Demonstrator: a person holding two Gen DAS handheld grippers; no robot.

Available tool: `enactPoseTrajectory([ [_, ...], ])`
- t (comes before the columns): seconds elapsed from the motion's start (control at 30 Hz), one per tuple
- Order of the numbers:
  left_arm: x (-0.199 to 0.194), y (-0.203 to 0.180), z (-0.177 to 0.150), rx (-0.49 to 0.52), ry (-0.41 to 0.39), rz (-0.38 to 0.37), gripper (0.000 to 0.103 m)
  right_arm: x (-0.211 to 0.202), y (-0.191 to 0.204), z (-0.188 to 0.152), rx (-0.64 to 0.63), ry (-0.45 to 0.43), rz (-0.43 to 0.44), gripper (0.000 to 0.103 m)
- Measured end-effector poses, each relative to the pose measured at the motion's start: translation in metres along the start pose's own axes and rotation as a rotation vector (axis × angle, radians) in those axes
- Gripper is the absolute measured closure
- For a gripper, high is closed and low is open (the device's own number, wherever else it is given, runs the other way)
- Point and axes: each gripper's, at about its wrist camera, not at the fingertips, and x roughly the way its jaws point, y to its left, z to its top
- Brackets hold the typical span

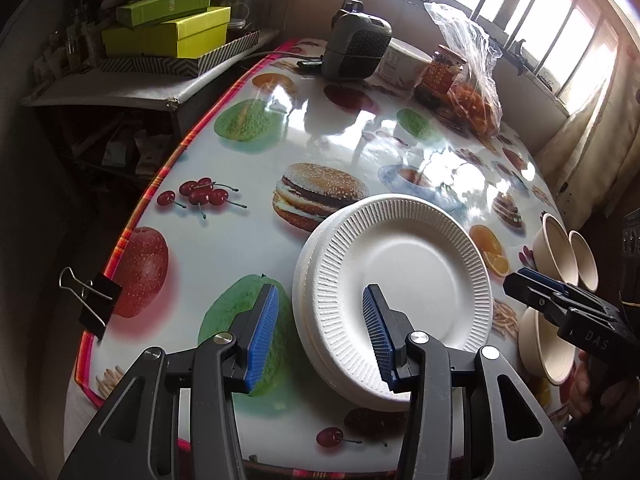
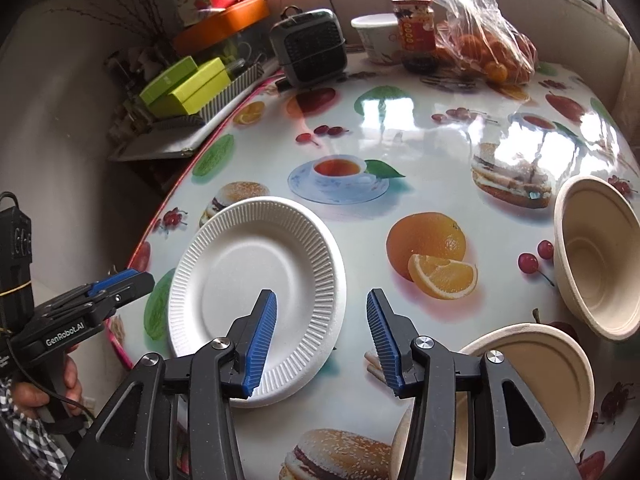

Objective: Organize plates and bowls
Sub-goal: 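Lower the left tool's plate onto the stack while the right tool lowers its plate, then open both, then move the left tool to a tan paper bowl while the right tool approaches another bowl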

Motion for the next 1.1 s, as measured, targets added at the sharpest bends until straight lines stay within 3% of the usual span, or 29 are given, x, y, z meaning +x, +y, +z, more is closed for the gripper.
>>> enactPoseTrajectory([
  [0.37, -0.020, -0.029, -0.002, 0.098, -0.118, 0.031, 0.054, -0.017, 0.002, -0.011, -0.010, -0.093, -0.095, 0.047],
  [0.63, -0.030, -0.060, -0.005, 0.165, -0.157, -0.008, 0.052, -0.040, -0.003, -0.023, 0.010, -0.166, -0.152, 0.038],
  [1.1, -0.031, -0.118, -0.002, 0.290, -0.186, -0.073, 0.052, -0.083, -0.029, -0.041, 0.073, -0.261, -0.258, 0.035],
])
